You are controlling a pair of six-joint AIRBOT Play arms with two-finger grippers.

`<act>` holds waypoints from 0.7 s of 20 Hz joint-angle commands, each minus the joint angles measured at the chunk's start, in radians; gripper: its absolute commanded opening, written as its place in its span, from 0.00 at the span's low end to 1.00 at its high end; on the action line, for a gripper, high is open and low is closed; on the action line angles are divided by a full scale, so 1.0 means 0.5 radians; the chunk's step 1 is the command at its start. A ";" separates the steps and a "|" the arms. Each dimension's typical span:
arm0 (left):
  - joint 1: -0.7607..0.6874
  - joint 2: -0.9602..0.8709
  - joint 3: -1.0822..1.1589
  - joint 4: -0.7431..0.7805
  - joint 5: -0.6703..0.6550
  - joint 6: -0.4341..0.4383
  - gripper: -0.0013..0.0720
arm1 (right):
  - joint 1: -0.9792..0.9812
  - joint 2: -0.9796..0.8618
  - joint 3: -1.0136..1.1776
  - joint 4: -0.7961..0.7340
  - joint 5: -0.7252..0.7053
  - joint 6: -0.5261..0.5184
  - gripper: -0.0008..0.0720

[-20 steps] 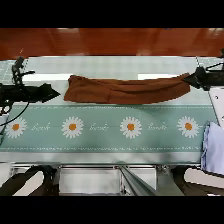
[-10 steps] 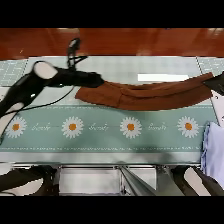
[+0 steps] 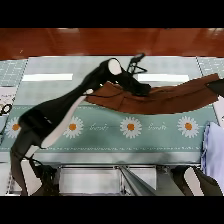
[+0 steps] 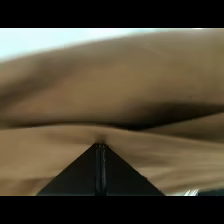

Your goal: Fold the shirts.

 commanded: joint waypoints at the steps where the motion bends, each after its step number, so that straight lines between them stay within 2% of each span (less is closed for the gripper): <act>1: -0.209 -0.189 0.182 0.008 -0.032 -0.089 0.05 | 0.000 0.016 -0.001 0.027 0.014 0.018 0.05; 4: -0.315 -0.249 0.182 -0.027 -0.005 -0.120 0.05 | 0.000 0.015 -0.005 0.026 0.007 0.026 0.05; 9: -0.355 -0.291 0.182 -0.250 0.025 -0.089 0.05 | 0.000 0.015 -0.005 0.026 -0.001 0.060 0.05; 11: -0.287 -0.258 0.184 -0.290 -0.034 -0.034 0.05 | 0.005 0.012 -0.005 0.025 -0.002 0.071 0.05; 14: -0.021 -0.080 0.143 -0.268 -0.179 0.048 0.05 | 0.188 -0.069 -0.004 0.031 -0.073 0.115 0.05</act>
